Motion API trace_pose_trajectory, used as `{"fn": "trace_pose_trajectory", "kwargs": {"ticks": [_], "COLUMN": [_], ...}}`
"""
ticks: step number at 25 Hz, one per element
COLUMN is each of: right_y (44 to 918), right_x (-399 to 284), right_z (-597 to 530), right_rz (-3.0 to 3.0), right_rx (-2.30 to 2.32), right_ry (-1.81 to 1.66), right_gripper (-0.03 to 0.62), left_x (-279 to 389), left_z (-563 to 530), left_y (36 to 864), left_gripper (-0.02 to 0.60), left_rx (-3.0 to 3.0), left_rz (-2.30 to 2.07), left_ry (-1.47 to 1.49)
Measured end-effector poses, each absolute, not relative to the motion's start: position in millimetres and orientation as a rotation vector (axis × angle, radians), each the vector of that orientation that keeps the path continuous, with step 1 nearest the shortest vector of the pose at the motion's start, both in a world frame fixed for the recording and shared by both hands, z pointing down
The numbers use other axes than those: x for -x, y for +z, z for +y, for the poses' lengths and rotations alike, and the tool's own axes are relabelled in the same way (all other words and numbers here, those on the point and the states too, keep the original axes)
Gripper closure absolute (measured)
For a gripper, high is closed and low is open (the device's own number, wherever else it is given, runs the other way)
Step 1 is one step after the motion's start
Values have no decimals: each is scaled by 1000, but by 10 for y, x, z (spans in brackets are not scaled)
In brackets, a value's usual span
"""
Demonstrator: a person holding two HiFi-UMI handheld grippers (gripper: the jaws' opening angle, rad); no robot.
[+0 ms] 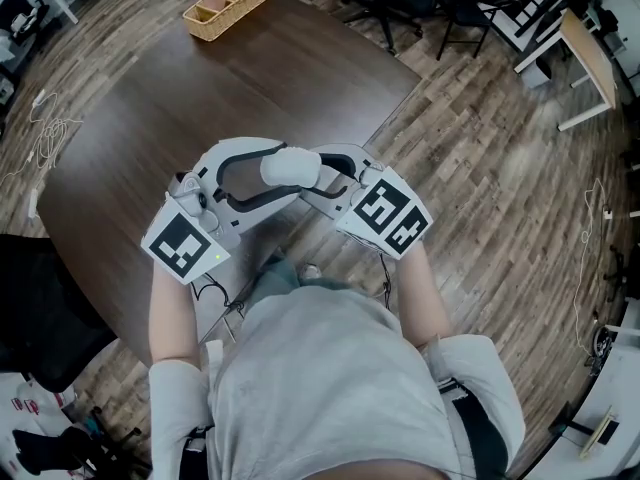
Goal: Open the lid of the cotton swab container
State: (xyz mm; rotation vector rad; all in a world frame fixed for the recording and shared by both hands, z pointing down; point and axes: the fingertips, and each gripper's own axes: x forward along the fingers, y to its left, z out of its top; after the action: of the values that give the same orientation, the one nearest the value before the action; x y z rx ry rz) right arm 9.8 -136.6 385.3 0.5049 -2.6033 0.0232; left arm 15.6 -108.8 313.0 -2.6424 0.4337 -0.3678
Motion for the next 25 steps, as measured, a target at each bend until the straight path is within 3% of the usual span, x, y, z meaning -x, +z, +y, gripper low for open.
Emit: {"fn": "trace_pose_trajectory", "kwargs": {"ticks": [25], "right_y": [3570], "right_x": [-324], "right_z": [-1704], "right_rz": [-2742], "right_rx": [-926], "right_ry": [59], "right_gripper": [401], "left_x": [-29], "left_z": [-1220], "left_y": [2823], "left_gripper": [374], "left_rx": [2782], "left_rz": [780], "left_ry": [1]}}
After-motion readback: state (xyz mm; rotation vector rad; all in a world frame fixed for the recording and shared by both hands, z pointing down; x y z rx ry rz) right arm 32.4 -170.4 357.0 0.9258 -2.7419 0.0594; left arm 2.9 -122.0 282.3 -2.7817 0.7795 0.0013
